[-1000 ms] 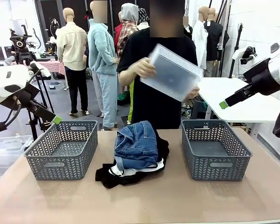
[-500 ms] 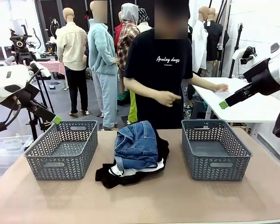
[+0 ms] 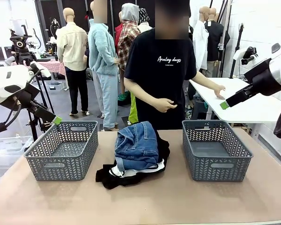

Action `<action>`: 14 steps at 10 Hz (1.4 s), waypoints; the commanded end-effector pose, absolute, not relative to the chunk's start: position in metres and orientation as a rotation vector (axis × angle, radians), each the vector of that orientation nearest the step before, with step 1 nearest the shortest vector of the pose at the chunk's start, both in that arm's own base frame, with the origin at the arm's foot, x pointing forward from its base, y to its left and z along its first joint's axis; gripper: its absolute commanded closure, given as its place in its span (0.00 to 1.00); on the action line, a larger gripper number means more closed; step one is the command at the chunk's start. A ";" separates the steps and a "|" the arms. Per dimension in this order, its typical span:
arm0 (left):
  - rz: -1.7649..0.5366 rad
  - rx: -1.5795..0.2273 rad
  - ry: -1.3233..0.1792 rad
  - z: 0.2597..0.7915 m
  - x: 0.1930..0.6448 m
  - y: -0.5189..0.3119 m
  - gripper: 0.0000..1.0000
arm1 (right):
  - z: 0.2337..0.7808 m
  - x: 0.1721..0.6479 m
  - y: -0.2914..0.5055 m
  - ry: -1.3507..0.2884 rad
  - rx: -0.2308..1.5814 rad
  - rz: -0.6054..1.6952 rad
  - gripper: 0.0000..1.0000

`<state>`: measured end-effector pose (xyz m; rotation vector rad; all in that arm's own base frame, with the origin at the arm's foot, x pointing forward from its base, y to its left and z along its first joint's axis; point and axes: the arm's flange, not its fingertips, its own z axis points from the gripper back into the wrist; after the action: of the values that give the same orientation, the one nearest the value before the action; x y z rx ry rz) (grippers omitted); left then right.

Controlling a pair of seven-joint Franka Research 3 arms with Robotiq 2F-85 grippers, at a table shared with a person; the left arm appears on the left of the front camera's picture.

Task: Sort the tops and bottoms.
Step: Lift clothes from the center of the table with your left hand.

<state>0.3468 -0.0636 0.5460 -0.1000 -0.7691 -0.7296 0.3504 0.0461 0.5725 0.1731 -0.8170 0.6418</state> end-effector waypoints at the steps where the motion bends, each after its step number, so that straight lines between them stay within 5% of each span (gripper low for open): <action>1: -0.730 -0.100 -0.768 0.546 0.346 -0.063 0.00 | 0.569 0.350 0.048 -0.817 0.180 0.641 0.00; 14: -0.730 -0.100 -0.768 0.546 0.346 -0.063 0.00 | 0.569 0.350 0.048 -0.817 0.180 0.641 0.00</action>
<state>0.3468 -0.0636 0.5460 -0.0999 -0.7691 -0.7296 0.3504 0.0461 0.5725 0.1731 -0.8170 0.6418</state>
